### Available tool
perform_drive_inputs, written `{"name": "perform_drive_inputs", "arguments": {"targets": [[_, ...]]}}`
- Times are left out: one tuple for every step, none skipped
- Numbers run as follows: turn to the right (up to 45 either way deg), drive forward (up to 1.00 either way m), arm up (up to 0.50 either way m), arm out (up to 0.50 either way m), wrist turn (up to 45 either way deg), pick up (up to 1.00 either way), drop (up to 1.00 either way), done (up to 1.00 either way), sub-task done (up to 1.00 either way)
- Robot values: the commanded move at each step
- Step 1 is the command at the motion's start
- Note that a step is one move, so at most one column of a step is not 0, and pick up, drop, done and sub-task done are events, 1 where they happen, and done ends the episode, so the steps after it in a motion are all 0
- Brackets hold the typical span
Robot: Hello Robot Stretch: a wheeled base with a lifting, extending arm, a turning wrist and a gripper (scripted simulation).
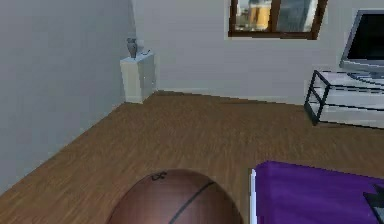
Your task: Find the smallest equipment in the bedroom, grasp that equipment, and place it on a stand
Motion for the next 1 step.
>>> {"name": "perform_drive_inputs", "arguments": {"targets": [[-45.0,0.00,0.00,0.00,0.0,0.00,0.00,0.00,0.00]]}}
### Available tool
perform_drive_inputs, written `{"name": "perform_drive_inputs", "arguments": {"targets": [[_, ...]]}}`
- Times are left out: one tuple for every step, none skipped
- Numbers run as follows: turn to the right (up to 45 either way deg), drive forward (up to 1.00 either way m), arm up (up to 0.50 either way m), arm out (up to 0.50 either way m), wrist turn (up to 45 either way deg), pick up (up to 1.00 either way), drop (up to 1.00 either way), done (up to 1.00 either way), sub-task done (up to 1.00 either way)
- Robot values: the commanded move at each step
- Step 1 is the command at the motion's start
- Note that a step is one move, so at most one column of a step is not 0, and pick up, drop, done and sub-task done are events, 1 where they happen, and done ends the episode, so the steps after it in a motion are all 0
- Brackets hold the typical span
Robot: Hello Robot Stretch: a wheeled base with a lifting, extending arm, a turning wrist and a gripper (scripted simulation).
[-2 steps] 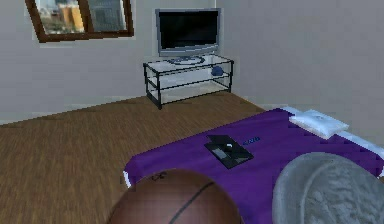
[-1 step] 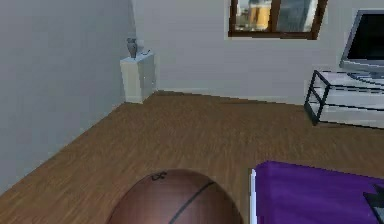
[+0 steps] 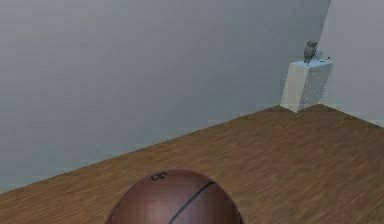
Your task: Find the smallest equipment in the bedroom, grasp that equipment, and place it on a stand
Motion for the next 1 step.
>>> {"name": "perform_drive_inputs", "arguments": {"targets": [[-3.0,0.00,0.00,0.00,0.0,0.00,0.00,0.00,0.00]]}}
